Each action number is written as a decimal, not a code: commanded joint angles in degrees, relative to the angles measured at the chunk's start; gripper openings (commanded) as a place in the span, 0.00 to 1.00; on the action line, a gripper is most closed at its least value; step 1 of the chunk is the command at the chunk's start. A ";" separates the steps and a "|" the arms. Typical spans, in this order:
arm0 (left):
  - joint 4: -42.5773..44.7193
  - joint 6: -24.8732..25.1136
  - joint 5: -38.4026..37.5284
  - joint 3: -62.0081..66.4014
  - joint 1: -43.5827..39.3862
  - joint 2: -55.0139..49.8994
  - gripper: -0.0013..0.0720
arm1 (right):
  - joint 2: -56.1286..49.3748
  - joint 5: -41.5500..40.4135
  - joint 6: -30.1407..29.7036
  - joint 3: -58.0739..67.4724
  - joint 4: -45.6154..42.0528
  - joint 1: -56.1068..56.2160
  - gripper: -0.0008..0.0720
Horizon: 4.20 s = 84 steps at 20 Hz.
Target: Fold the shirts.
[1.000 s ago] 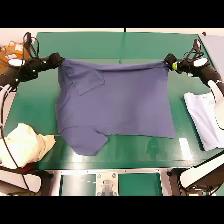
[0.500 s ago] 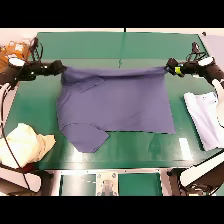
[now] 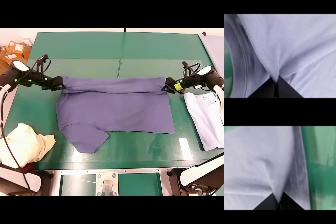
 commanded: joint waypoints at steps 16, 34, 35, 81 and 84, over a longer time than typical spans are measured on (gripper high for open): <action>2.58 -11.67 -28.22 3.96 0.87 0.37 0.04 | 7.87 18.03 7.43 0.26 -12.26 -3.85 0.04; 3.23 -28.15 4.11 -60.02 -17.09 49.40 0.58 | 47.43 1.57 14.43 -55.98 -3.87 -9.33 0.59; 2.01 -28.17 6.82 -61.33 -18.27 49.40 0.58 | 46.97 0.09 14.43 -56.04 -2.43 -9.33 0.59; 13.44 -16.87 7.61 -0.17 -16.46 10.84 0.04 | 16.02 -3.63 13.03 -10.75 0.26 -0.28 0.03; 9.38 -15.43 10.36 6.14 -16.61 1.46 0.05 | 7.82 -7.21 13.03 -5.40 1.57 1.90 0.05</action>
